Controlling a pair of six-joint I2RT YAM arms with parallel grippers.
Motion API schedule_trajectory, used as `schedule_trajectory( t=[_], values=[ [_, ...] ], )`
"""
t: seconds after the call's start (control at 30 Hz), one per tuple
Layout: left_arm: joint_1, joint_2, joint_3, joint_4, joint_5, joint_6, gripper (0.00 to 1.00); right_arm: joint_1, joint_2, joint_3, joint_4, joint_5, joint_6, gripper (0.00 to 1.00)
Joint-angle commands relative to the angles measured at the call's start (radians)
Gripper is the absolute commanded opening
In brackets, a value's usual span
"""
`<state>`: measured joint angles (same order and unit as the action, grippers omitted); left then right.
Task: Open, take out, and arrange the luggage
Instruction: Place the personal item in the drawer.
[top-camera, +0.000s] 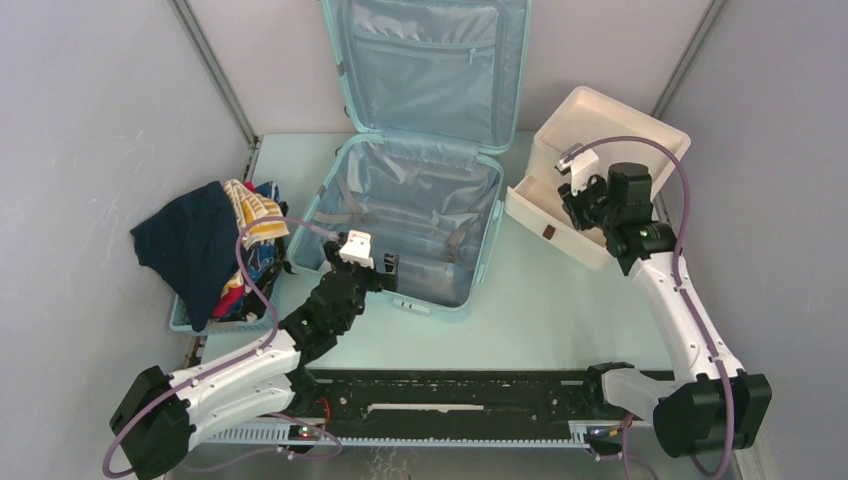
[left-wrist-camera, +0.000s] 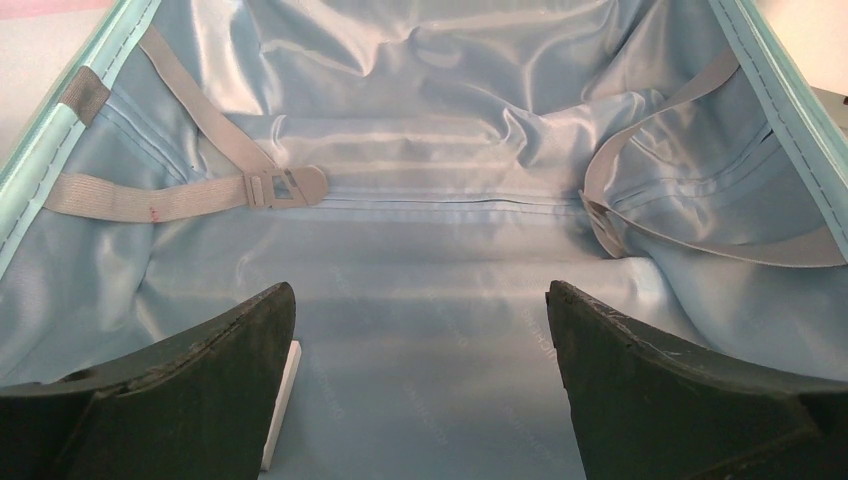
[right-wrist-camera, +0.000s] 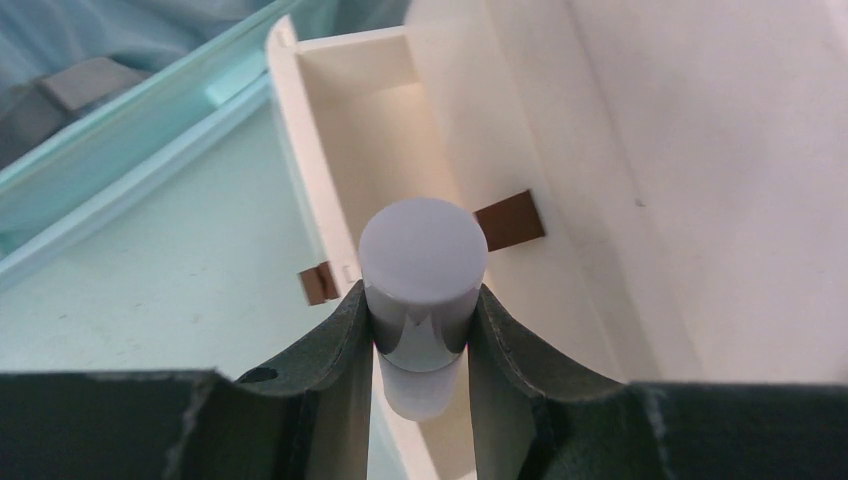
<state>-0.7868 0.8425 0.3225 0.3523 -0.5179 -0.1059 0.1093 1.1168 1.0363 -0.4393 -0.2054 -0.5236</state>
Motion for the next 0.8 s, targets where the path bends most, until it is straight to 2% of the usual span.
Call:
schedule_trajectory(
  t=[0.0,0.1,0.17,0.3,0.5,0.77],
  values=[
    [0.008,-0.012,-0.004,0.043,-0.004,-0.014,1.00,0.020,0.033,0.045,0.110,0.144,-0.081,0.00],
    [0.007,-0.011,-0.004,0.043,-0.004,-0.014,1.00,0.025,0.104,0.045,0.102,0.178,-0.102,0.00],
    [0.007,-0.011,-0.003,0.043,-0.002,-0.014,1.00,0.028,0.138,0.045,0.081,0.174,-0.105,0.05],
    [0.008,-0.007,-0.002,0.042,-0.001,-0.014,1.00,0.035,0.176,0.045,0.054,0.166,-0.104,0.16],
    [0.009,-0.009,-0.003,0.042,-0.001,-0.014,1.00,0.037,0.195,0.045,0.032,0.139,-0.091,0.40],
    [0.008,-0.005,0.000,0.042,0.000,-0.014,1.00,0.036,0.187,0.045,0.019,0.106,-0.073,0.55]
  ],
)
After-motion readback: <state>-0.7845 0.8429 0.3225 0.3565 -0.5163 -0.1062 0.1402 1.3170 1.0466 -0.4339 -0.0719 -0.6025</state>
